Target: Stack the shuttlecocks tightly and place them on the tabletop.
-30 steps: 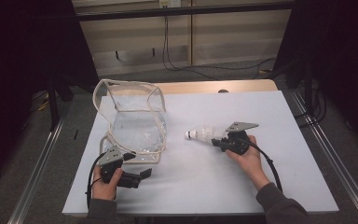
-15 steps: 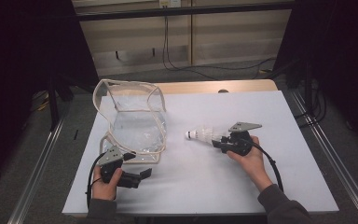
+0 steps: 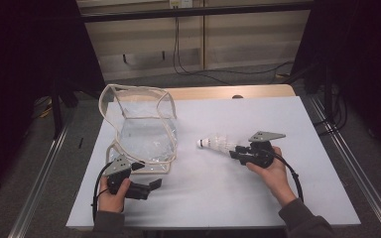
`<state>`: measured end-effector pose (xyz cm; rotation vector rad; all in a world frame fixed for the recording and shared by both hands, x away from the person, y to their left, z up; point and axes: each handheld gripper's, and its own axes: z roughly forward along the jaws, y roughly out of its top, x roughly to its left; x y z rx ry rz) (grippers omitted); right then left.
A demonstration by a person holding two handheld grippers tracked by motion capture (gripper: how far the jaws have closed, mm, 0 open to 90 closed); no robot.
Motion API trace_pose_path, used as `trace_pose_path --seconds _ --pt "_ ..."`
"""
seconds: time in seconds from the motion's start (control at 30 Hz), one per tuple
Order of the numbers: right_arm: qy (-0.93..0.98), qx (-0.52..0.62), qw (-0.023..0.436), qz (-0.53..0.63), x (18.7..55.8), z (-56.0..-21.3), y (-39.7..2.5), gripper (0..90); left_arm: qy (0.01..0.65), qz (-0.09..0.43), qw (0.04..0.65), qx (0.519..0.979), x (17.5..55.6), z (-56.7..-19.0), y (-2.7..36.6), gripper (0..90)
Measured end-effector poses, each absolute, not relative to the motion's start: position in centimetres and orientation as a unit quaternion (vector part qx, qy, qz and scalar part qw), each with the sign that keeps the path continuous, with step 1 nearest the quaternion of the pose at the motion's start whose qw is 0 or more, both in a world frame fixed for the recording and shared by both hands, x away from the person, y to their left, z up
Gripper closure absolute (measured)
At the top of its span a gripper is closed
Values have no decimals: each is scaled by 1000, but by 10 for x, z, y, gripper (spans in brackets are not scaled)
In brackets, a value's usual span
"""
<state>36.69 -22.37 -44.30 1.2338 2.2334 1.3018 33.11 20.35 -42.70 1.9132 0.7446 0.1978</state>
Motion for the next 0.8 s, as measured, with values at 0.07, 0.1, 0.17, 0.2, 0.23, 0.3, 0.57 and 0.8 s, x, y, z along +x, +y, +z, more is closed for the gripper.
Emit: trace_pose_path --seconds 0.07,0.1,0.17,0.2,0.23,0.3,0.57,0.8 --pt "775 425 135 448 367 -443 -223 737 310 82 514 796 331 -427 203 35" --pt "777 423 135 447 367 -444 -223 760 310 82 514 796 331 -427 204 35" --pt "780 421 134 443 368 -445 -223 789 310 83 513 796 331 -427 204 35" --pt "781 420 135 442 368 -446 -223 801 310 83 512 796 331 -427 204 35" --pt "781 423 134 440 368 -446 -222 825 311 82 514 795 331 -427 204 35" --pt "782 420 130 442 369 -448 -223 867 310 82 514 795 331 -427 204 35" --pt "787 407 132 445 368 -448 -222 900 310 83 515 795 331 -427 204 35" --pt "779 401 141 461 369 -445 -222 900 310 83 514 796 331 -427 204 35"
